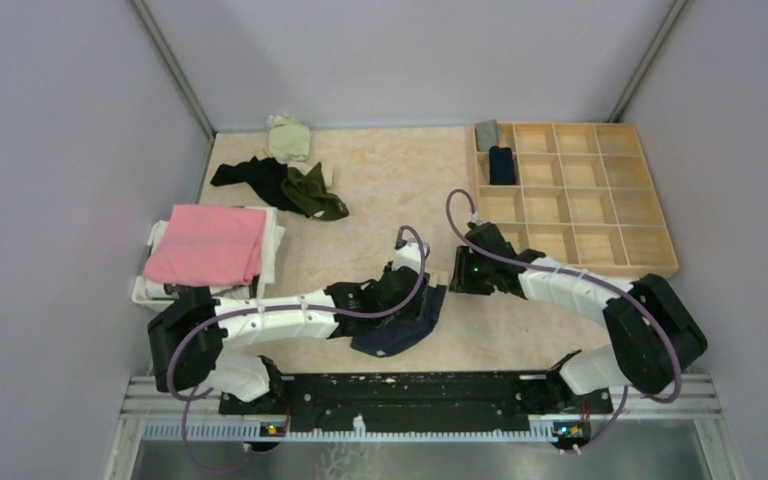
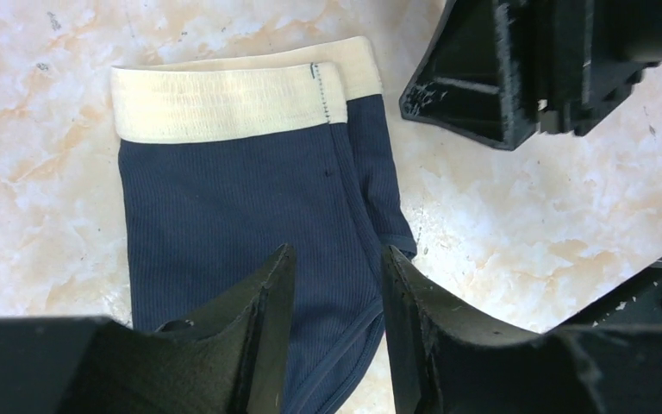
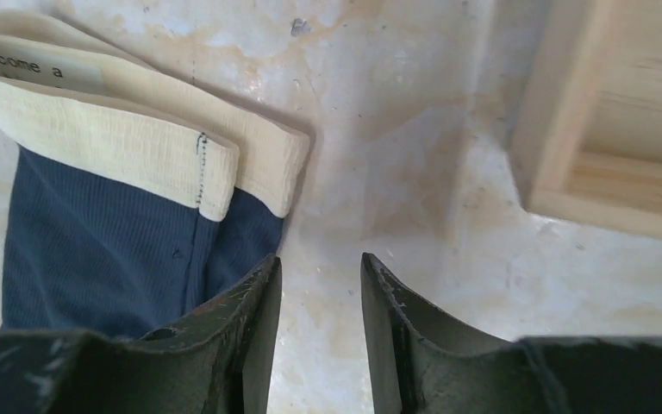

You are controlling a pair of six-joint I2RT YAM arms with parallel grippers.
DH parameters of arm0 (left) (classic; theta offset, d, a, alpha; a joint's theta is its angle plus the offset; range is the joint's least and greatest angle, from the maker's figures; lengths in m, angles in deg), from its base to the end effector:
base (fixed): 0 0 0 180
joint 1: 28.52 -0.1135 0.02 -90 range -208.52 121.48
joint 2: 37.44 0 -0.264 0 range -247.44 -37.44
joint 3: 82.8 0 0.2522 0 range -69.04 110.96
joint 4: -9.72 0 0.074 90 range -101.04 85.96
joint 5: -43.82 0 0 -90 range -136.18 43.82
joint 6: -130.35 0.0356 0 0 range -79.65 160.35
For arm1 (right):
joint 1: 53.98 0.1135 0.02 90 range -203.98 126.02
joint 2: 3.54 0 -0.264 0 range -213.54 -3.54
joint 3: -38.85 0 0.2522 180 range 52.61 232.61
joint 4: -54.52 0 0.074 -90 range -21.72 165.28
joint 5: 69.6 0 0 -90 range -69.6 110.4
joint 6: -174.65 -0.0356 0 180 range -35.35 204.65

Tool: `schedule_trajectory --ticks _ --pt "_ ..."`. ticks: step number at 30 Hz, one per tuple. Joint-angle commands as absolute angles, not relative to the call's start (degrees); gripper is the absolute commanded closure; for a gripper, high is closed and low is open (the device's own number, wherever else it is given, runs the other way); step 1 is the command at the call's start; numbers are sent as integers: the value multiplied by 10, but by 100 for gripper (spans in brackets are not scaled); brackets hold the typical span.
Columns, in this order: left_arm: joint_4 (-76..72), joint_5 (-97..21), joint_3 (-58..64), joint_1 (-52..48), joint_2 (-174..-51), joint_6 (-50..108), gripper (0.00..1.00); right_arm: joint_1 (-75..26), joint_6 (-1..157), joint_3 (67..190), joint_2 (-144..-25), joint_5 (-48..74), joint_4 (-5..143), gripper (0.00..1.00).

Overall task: Roll the underwear
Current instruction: Fold the underwear at the center of the board.

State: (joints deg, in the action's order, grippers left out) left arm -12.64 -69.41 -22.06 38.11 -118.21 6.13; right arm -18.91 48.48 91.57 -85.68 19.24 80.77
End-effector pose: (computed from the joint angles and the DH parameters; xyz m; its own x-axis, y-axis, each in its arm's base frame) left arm 0.1293 -0.2638 0.2158 -0.6305 0.1564 -0.7603 0.4516 0.8706 -0.1955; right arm 0.2168 0.1531 0.1606 -0.8902 0.0960 -0.4454 -0.0724 0.9353 0.3463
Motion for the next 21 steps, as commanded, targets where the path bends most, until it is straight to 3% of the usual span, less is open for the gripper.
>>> schedule_trajectory --ticks 1,21 --pt "-108 -670 -226 381 -1166 89 52 -195 487 948 -781 234 873 60" --pt "-101 -651 -218 398 -1211 82 53 -211 488 1017 -915 107 796 65"
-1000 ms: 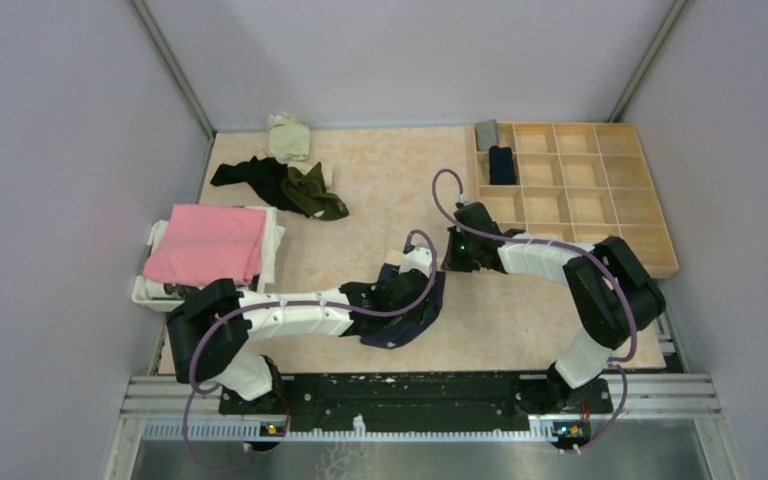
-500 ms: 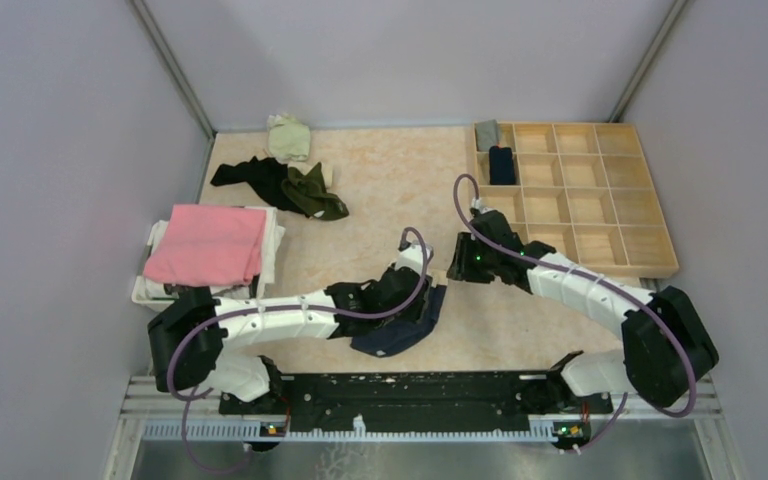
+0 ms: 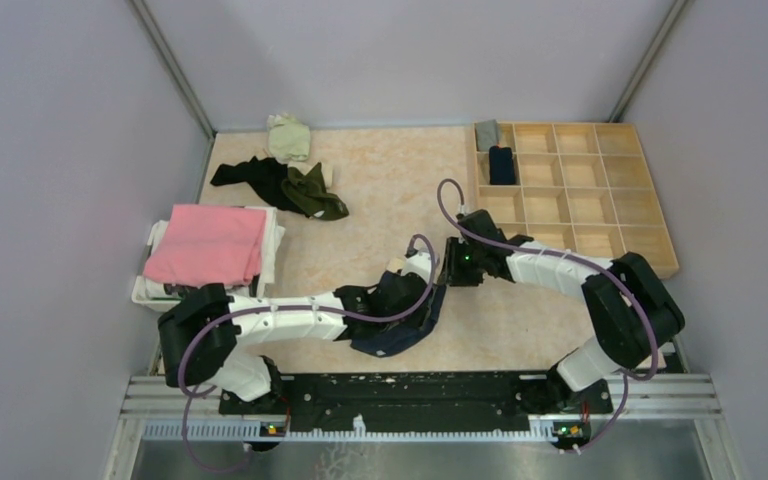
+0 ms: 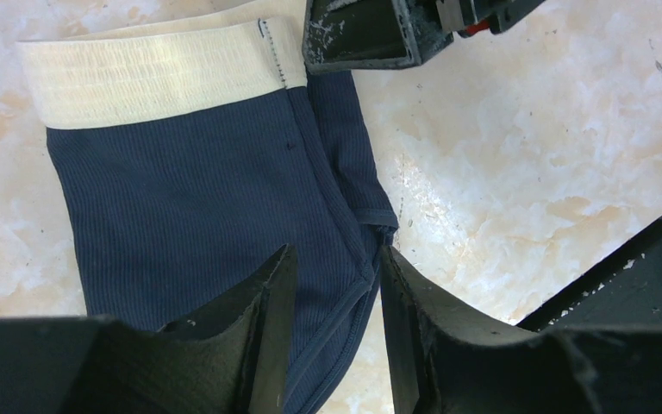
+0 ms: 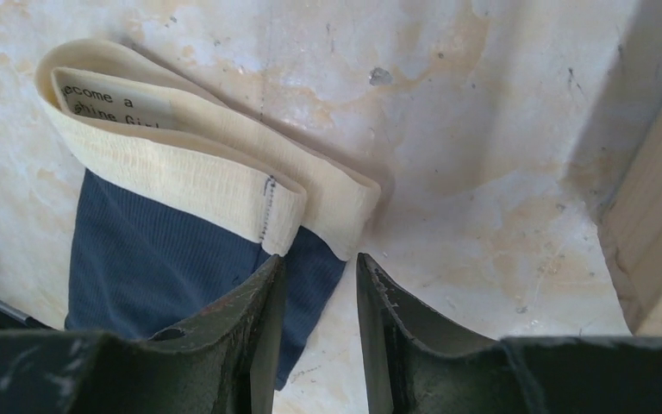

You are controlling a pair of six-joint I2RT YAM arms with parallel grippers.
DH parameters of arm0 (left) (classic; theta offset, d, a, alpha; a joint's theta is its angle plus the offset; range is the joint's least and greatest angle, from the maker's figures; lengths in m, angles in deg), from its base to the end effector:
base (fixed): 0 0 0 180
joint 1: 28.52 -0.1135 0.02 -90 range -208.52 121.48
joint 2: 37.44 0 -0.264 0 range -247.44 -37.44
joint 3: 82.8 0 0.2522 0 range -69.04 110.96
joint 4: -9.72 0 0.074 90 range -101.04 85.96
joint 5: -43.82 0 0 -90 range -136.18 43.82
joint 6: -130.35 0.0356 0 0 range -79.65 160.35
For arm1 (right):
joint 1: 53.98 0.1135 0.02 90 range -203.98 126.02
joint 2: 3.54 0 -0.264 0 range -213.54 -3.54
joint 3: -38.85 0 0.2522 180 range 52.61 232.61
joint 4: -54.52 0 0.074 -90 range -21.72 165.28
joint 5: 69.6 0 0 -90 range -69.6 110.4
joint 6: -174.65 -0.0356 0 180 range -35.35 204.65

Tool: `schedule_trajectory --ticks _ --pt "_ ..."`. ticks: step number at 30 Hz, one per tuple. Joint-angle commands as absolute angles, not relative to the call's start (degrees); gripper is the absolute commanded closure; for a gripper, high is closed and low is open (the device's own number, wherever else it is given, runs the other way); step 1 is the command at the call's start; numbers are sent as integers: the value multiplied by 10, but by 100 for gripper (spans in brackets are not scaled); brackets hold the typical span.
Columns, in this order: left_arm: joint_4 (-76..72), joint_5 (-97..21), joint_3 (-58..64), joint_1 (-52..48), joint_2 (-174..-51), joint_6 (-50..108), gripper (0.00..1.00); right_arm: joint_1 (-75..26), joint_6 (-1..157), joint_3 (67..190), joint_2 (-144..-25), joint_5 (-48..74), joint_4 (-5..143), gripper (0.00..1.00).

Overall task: Roll the underwear
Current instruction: Fold the underwear at the center of the board.

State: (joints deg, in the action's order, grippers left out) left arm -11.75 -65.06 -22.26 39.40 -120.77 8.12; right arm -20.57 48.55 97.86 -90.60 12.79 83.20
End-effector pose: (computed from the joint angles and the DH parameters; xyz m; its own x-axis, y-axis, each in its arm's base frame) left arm 0.1231 -0.2727 0.2029 -0.6431 0.2429 -0.7263 0.5281 0.8274 -0.1909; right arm 0.2386 0.1631 0.1672 -0.9212 0.0920 -0.3780 -0.0788 0.9075 0.4127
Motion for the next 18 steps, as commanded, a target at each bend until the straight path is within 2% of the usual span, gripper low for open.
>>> schedule_trajectory --ticks 1,9,18 --pt "-102 -651 -218 398 -1211 81 53 -212 488 1018 -917 105 793 65" --pt "-102 -653 -216 398 -1217 81 53 -213 492 1027 -911 108 796 66" --pt "-105 -655 -214 398 -1219 80 53 -214 495 1042 -957 101 787 68"
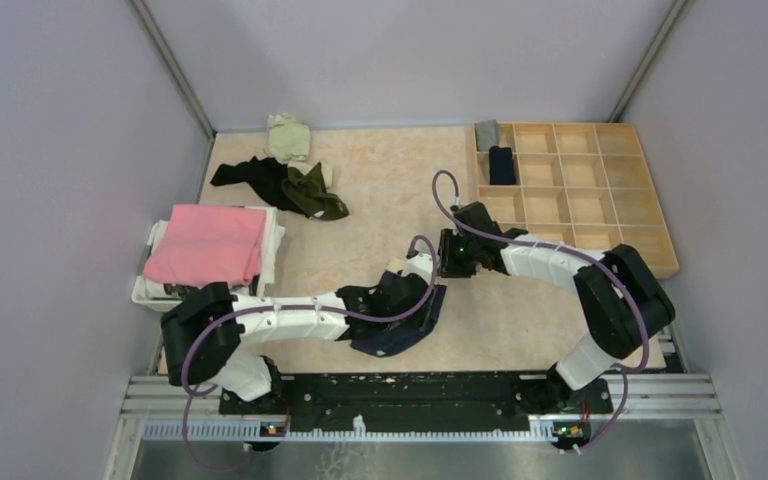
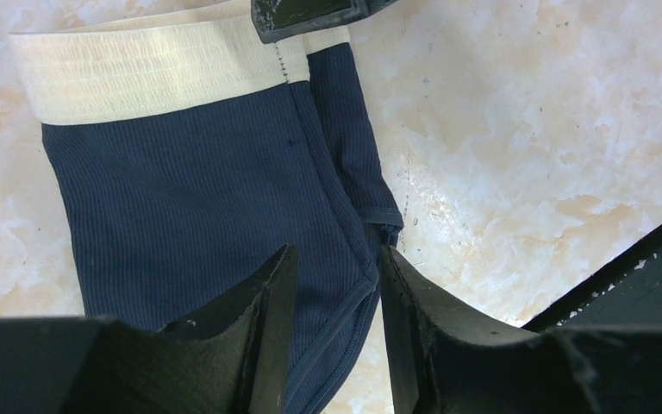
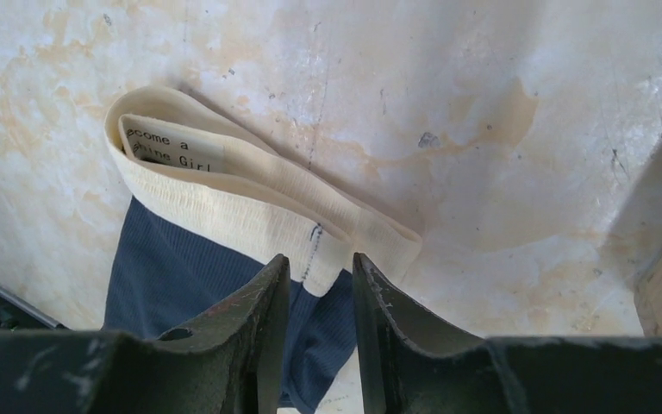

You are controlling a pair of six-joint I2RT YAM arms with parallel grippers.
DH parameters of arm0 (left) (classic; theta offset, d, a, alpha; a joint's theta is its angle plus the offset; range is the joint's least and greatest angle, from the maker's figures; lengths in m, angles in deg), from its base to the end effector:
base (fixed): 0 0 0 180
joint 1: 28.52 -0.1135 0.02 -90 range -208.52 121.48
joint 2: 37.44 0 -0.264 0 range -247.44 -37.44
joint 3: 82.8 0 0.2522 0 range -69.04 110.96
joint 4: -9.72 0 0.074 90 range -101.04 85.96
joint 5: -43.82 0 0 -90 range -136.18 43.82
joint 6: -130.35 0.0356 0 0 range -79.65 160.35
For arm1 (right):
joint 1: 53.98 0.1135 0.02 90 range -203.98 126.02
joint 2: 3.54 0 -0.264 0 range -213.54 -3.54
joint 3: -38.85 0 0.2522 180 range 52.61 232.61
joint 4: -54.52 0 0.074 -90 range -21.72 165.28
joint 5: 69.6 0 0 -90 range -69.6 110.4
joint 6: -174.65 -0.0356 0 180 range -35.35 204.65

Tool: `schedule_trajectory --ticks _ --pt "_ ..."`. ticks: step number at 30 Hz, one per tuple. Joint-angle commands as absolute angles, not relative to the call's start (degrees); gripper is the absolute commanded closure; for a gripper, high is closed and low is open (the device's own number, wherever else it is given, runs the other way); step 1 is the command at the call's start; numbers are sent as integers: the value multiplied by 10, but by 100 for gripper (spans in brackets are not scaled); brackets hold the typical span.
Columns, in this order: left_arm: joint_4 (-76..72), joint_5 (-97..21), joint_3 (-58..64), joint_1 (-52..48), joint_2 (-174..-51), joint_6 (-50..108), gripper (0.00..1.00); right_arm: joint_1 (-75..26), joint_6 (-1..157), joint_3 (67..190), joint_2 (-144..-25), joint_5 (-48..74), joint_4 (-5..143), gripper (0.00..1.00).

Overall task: Roll the underwear
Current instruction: Fold the underwear at the center of the board.

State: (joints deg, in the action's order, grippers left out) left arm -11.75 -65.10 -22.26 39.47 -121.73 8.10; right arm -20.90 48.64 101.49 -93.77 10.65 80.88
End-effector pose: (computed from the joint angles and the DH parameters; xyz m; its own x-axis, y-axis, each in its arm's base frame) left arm 0.1233 -0.2742 0.1982 -0.6473 0.2544 -0.7185 0.5274 0.8301 -0.1812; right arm 0.2554 0.1736 0.1725 -0.9134 0.0966 -0.3955 -0.1044 0.8835 0.4567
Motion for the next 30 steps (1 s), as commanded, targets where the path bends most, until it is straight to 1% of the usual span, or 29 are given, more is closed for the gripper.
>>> schedule_trajectory --ticks 1,8,10,13,17,18,20,22,30 --pt "-106 -656 -215 398 -1219 80 53 -214 496 1043 -962 100 785 68" --pt "-108 -658 -215 398 -1221 80 53 -215 499 1046 -987 94 778 71" --pt "-107 -658 -214 398 -1221 80 53 -215 500 1045 -989 93 776 74" --pt "-108 -657 -214 398 -1225 81 53 -215 500 1042 -989 89 769 82" --pt "-109 -659 -214 398 -1225 80 53 -215 499 1044 -994 85 767 87" --pt "-110 -660 -214 398 -1225 80 53 -215 499 1044 -994 83 767 86" --pt "-110 -661 -213 398 -1224 80 53 -215 499 1045 -991 82 767 80" --pt "-111 -663 -213 398 -1223 79 53 -215 497 1045 -986 80 765 76" --pt "-112 -662 -209 398 -1227 81 53 -215 498 1047 -980 69 765 76"
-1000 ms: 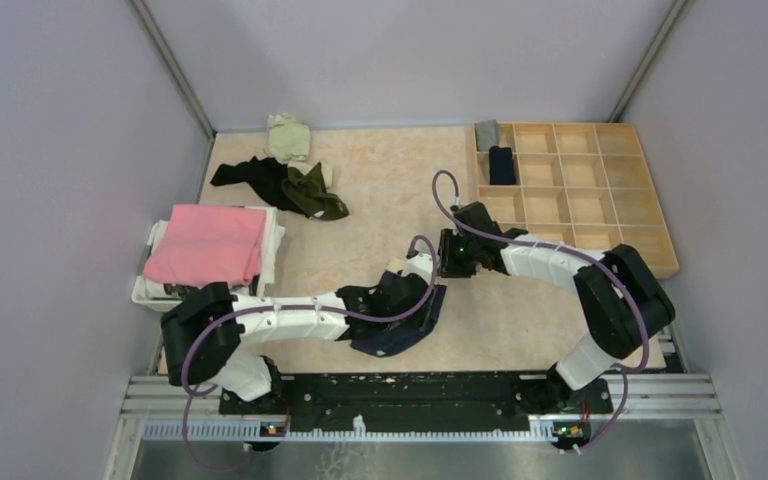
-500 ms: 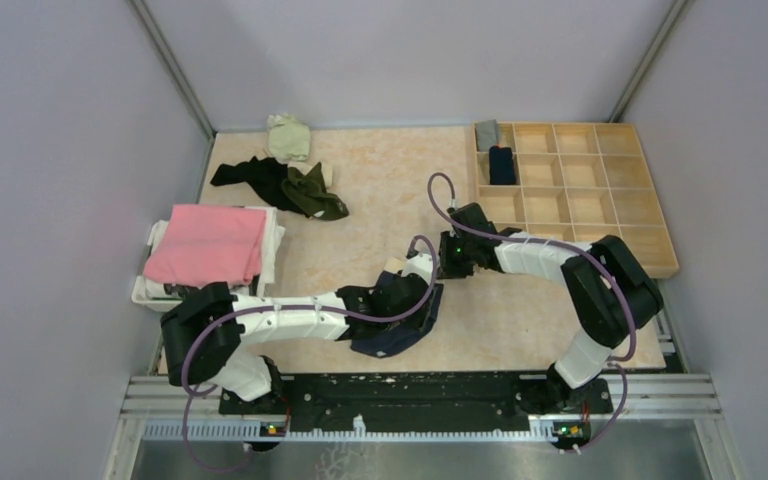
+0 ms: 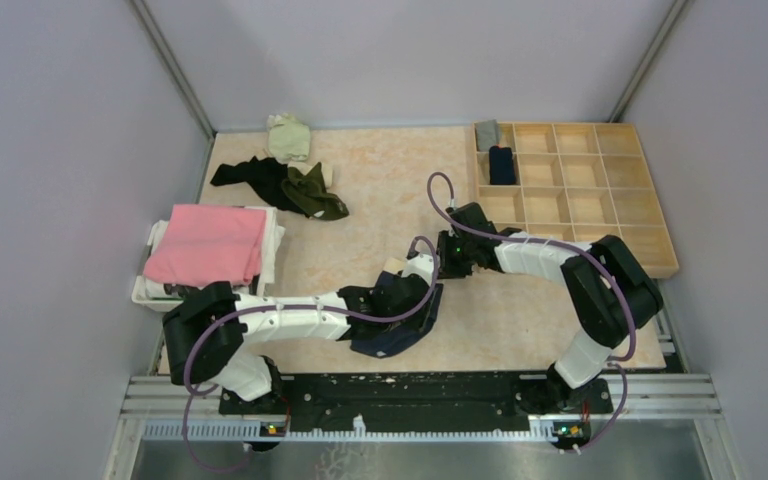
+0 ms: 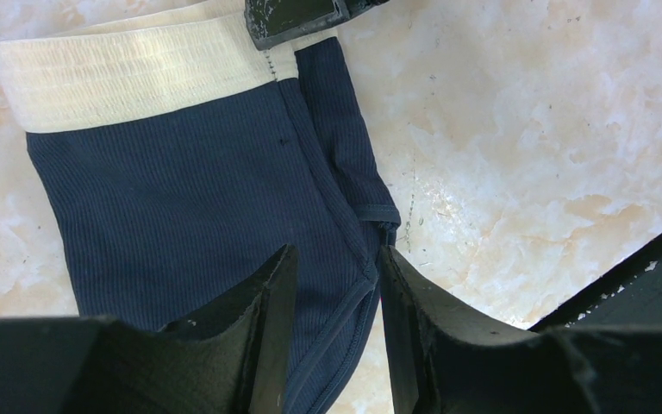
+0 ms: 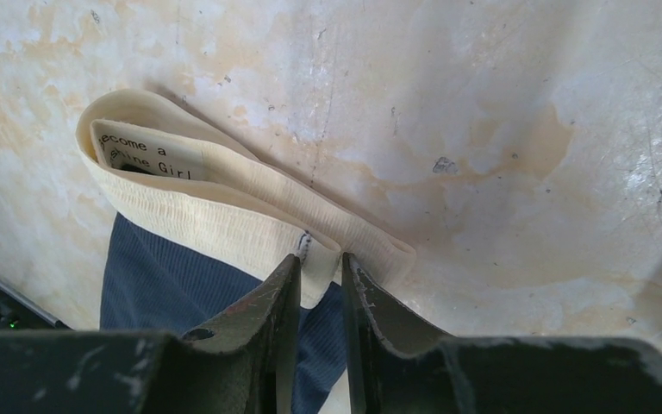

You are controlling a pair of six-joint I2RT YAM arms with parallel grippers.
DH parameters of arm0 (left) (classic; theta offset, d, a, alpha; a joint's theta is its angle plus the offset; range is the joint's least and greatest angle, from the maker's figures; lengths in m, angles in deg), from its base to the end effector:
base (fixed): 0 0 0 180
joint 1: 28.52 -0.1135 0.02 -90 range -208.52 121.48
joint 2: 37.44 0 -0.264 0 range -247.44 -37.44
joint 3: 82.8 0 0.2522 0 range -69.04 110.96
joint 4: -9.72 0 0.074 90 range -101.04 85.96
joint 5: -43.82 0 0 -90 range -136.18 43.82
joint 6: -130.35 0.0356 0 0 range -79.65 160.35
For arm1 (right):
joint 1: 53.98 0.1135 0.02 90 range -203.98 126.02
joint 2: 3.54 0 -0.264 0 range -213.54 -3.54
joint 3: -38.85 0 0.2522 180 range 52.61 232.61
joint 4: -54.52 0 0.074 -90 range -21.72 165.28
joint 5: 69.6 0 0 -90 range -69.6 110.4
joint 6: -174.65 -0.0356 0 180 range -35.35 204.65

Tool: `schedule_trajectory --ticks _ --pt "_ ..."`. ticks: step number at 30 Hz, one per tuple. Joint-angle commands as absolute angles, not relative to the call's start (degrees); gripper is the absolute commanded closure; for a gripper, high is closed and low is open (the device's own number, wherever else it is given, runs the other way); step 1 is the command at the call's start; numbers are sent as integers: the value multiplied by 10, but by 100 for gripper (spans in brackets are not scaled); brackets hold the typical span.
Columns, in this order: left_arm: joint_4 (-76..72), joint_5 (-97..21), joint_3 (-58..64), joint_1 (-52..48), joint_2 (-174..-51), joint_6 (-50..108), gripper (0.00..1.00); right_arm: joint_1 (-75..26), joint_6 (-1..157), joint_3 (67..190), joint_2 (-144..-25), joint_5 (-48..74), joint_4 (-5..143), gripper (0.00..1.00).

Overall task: Roll the underwear
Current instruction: Fold the underwear at the center of the board.

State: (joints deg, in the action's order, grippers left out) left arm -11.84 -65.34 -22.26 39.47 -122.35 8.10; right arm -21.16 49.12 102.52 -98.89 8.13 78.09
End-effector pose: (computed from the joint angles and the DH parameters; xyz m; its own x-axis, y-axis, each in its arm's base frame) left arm 0.1237 -0.2748 0.1951 -0.6494 0.2615 -0.7141 0.5246 0.8338 -0.1717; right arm 0.2659 0.1805 0.1545 -0.9289 0.0766 -0.3624 -0.1126 0.8737 0.4733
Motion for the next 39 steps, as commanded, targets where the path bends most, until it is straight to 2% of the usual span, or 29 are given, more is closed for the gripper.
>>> schedule_trajectory --ticks 1,6,9,18,24,39 --pt "-112 -662 -209 398 -1228 80 53 -215 497 1047 -982 69 765 76" --pt "-113 -664 -210 398 -1225 79 53 -215 498 1044 -992 64 760 71" --pt "-115 -665 -209 398 -1226 80 53 -215 498 1044 -996 65 758 72" --pt "-131 -679 -193 398 -1246 75 50 -215 500 1039 -1002 77 758 100" --pt "-156 -684 -168 399 -1282 68 45 -215 501 1032 -999 76 755 100" --pt "-173 -690 -154 414 -1320 61 48 -217 501 1030 -993 77 757 100"
